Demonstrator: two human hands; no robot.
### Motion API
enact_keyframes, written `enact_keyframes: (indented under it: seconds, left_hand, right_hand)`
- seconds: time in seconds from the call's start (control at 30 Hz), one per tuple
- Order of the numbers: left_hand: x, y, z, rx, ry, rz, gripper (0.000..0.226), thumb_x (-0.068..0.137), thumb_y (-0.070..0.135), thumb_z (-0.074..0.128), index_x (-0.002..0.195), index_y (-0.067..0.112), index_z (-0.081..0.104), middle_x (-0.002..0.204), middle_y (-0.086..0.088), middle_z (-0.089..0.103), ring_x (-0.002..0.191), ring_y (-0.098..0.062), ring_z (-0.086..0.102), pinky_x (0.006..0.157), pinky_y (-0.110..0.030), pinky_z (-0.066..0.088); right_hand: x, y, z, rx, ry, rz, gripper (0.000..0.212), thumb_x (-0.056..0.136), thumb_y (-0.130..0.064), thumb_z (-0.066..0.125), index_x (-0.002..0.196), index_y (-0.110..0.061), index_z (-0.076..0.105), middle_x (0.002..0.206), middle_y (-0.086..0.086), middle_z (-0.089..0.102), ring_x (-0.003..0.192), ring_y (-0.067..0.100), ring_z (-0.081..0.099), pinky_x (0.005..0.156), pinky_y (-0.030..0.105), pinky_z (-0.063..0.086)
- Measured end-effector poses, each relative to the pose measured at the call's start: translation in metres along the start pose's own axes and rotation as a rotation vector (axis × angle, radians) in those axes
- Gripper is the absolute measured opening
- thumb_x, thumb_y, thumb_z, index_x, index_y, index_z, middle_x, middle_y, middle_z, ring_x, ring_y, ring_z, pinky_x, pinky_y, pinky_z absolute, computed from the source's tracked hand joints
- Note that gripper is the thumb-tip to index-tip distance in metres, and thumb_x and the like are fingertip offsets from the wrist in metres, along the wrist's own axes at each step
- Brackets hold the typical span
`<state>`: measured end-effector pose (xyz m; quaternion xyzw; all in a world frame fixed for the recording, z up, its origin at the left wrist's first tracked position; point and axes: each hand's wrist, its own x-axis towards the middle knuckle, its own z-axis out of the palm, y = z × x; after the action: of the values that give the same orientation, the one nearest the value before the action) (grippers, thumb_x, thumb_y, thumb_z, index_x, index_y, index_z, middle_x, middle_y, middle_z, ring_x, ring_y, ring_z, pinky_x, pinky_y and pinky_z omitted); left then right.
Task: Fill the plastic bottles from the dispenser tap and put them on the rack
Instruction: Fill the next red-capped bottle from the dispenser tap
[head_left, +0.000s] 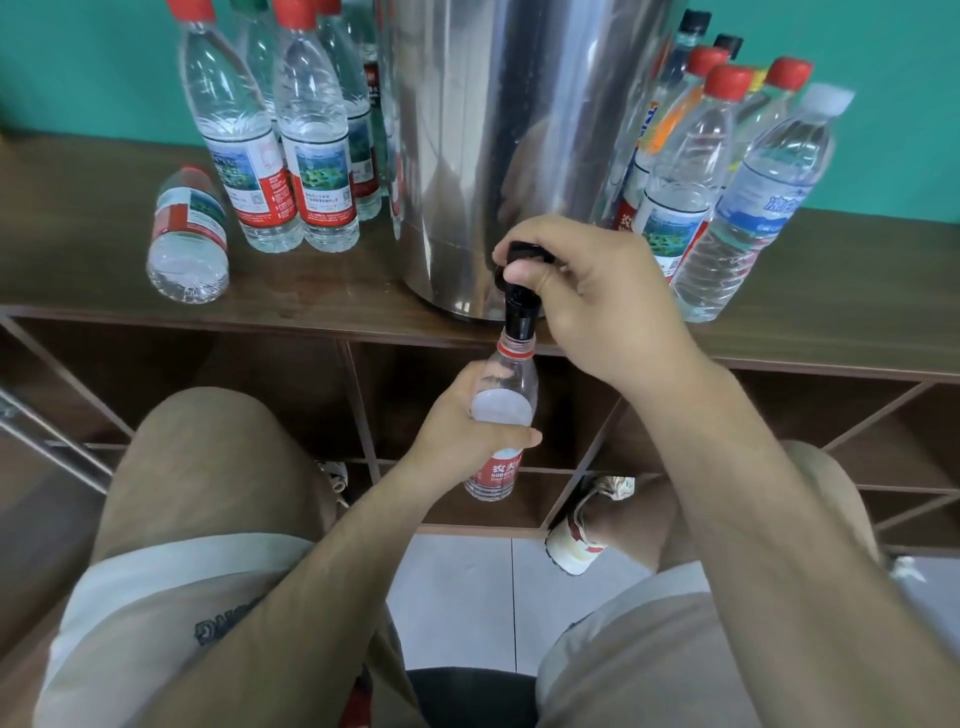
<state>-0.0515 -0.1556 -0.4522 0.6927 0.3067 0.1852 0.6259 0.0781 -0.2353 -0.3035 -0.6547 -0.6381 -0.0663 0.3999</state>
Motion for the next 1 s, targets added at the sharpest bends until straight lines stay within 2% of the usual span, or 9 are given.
enact_keyframes:
  seconds: [0.1, 0.23, 0.37, 0.43, 0.57, 0.67, 0.77, 0.9, 1.0]
  left_hand:
    - [0.0, 0.0, 0.0, -0.007, 0.003, -0.004, 0.074, 0.07, 0.025, 0.094, 0.129, 0.041, 0.053, 0.117, 0.012, 0.065, 0.109, -0.019, 0.066, 0.088, -0.033, 0.06]
    - [0.001, 0.002, 0.001, -0.019, 0.017, -0.01, 0.077, 0.067, 0.023, 0.095, 0.13, 0.04, 0.054, 0.117, 0.011, 0.067, 0.109, -0.016, 0.066, 0.091, -0.036, 0.06]
    - [0.0, 0.002, 0.002, -0.046, 0.021, -0.006, 0.076, 0.066, 0.018, 0.096, 0.127, 0.041, 0.056, 0.115, 0.011, 0.07, 0.108, -0.014, 0.068, 0.089, -0.032, 0.059]
    - [0.0, 0.002, 0.002, -0.068, 0.003, 0.003, 0.076, 0.066, 0.016, 0.095, 0.13, 0.036, 0.058, 0.118, 0.008, 0.072, 0.112, -0.016, 0.069, 0.095, -0.039, 0.059]
    - [-0.001, 0.006, 0.0, -0.04, -0.026, 0.047, 0.076, 0.062, 0.025, 0.091, 0.13, 0.033, 0.058, 0.116, 0.011, 0.073, 0.109, -0.008, 0.07, 0.092, -0.036, 0.058]
    - [-0.001, 0.005, -0.001, -0.036, -0.016, 0.026, 0.077, 0.065, 0.023, 0.092, 0.131, 0.035, 0.055, 0.114, 0.01, 0.072, 0.107, -0.011, 0.071, 0.091, -0.035, 0.059]
    - [-0.001, 0.003, -0.001, -0.036, -0.016, 0.025, 0.073, 0.068, 0.018, 0.092, 0.128, 0.038, 0.055, 0.114, 0.009, 0.071, 0.106, -0.012, 0.071, 0.087, -0.031, 0.06]
    - [0.0, -0.001, -0.002, -0.037, -0.043, 0.003, 0.073, 0.062, 0.021, 0.086, 0.127, 0.038, 0.055, 0.115, 0.008, 0.071, 0.106, -0.014, 0.071, 0.085, -0.029, 0.059]
    - [0.002, -0.004, -0.003, 0.006, -0.052, -0.033, 0.075, 0.067, 0.019, 0.089, 0.13, 0.035, 0.051, 0.117, 0.007, 0.067, 0.107, -0.018, 0.069, 0.082, -0.028, 0.057]
  right_hand:
    - [-0.017, -0.002, 0.015, -0.103, 0.19, -0.131, 0.021, 0.094, 0.008, 0.064, 0.108, -0.003, 0.075, 0.1, 0.006, 0.076, 0.098, 0.004, 0.066, 0.09, 0.021, 0.054]
    - [-0.032, 0.005, 0.033, -0.212, 0.333, -0.271, 0.035, 0.085, 0.023, 0.057, 0.111, 0.007, 0.075, 0.113, 0.019, 0.076, 0.112, 0.033, 0.073, 0.094, 0.047, 0.06]
    - [-0.046, 0.015, 0.039, -0.222, 0.317, -0.355, 0.038, 0.088, 0.026, 0.055, 0.116, 0.009, 0.073, 0.128, 0.023, 0.069, 0.128, 0.039, 0.064, 0.105, 0.049, 0.055]
    - [-0.051, 0.018, 0.041, -0.195, 0.261, -0.364, 0.033, 0.092, 0.02, 0.058, 0.121, 0.01, 0.071, 0.136, 0.024, 0.064, 0.135, 0.039, 0.058, 0.112, 0.047, 0.05]
    - [-0.06, 0.024, 0.04, -0.041, 0.256, -0.214, 0.044, 0.098, -0.016, 0.072, 0.135, 0.002, 0.06, 0.147, 0.015, 0.055, 0.142, 0.025, 0.05, 0.115, 0.04, 0.044]
    - [-0.064, 0.033, 0.039, 0.121, 0.263, -0.003, 0.03, 0.095, -0.029, 0.07, 0.115, -0.009, 0.059, 0.118, 0.005, 0.058, 0.113, 0.017, 0.058, 0.089, 0.042, 0.055]
    - [-0.066, 0.042, 0.043, 0.265, 0.007, 0.275, 0.029, 0.088, -0.045, 0.073, 0.104, -0.027, 0.057, 0.104, -0.003, 0.063, 0.1, 0.018, 0.066, 0.079, 0.043, 0.058]
    - [-0.065, 0.048, 0.05, 0.353, -0.158, 0.356, 0.028, 0.086, -0.042, 0.078, 0.107, -0.028, 0.068, 0.104, -0.01, 0.072, 0.098, 0.01, 0.07, 0.069, 0.015, 0.051]
    - [-0.064, 0.052, 0.05, 0.421, -0.174, 0.398, 0.022, 0.085, -0.03, 0.085, 0.102, -0.026, 0.072, 0.101, -0.01, 0.076, 0.095, 0.007, 0.072, 0.07, 0.012, 0.05]
